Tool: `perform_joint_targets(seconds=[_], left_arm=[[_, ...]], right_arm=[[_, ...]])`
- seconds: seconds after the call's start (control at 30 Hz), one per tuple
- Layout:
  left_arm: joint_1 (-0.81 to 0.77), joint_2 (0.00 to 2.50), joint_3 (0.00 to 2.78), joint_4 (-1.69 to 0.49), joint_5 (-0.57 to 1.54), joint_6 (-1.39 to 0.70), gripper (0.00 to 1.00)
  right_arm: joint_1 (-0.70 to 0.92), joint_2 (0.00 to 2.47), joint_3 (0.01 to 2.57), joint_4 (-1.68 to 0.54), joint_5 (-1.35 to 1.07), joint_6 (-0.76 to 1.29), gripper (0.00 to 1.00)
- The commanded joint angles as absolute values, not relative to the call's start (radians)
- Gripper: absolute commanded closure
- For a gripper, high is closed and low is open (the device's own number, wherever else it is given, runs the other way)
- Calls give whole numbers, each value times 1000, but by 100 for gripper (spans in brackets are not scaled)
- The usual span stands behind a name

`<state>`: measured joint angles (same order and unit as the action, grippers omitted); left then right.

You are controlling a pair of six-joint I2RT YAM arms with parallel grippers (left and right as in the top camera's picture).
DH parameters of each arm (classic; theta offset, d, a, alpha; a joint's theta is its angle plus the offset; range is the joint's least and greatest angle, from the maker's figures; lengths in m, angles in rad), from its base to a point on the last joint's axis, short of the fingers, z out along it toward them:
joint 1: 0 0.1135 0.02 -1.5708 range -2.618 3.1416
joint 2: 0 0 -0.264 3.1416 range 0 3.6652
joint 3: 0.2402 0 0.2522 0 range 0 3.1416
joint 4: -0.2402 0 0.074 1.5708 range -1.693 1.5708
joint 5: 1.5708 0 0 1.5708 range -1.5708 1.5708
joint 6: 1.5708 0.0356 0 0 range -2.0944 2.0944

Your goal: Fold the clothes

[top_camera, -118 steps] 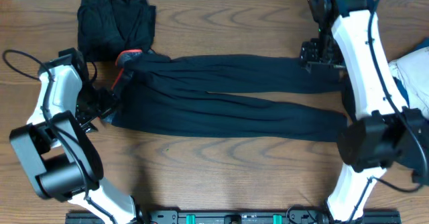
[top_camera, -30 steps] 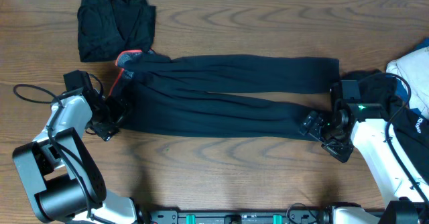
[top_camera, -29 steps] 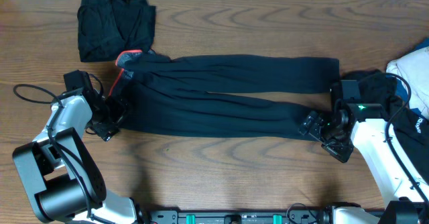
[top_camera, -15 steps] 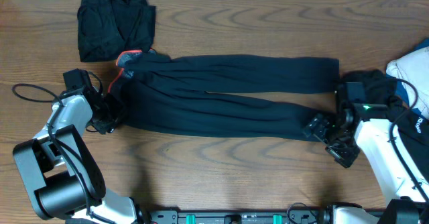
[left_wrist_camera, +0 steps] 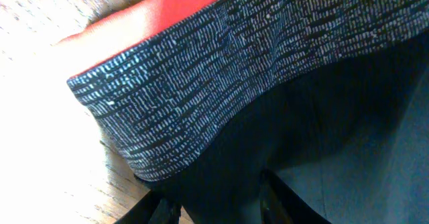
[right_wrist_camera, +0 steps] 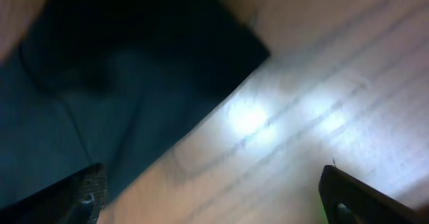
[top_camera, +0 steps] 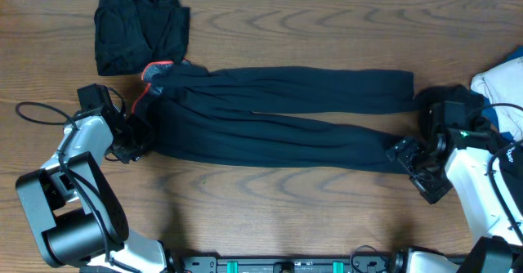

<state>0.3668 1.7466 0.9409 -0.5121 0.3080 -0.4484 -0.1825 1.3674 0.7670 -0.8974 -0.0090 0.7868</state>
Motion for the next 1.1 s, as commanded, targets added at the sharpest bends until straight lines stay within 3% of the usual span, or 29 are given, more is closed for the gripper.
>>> perform_joint_targets(seconds=[0.0,0.37,0.8,0.9,1.0,1.07], left_arm=[[371,1760,937,-511,302,-447,62],[371,1760,937,-511,302,-447,62],[371,1760,937,-511,303,-447,62],[371,1760,937,-514,303,-445,63],[371,1760,937,-519,303,-439,76],[371,1760,937,-525,302,-439,78]], right_arm=[[-208,1361,716,-843,7,807,1],[-208,1367,647,-630,-11,764,1],[-208,1507,647,-567,-39,773,11],[-208,1532,647,-553,-53,773,18],[-208,1536,647,-553,-48,772,36],[-209,1536,647,-553,-47,769,39]])
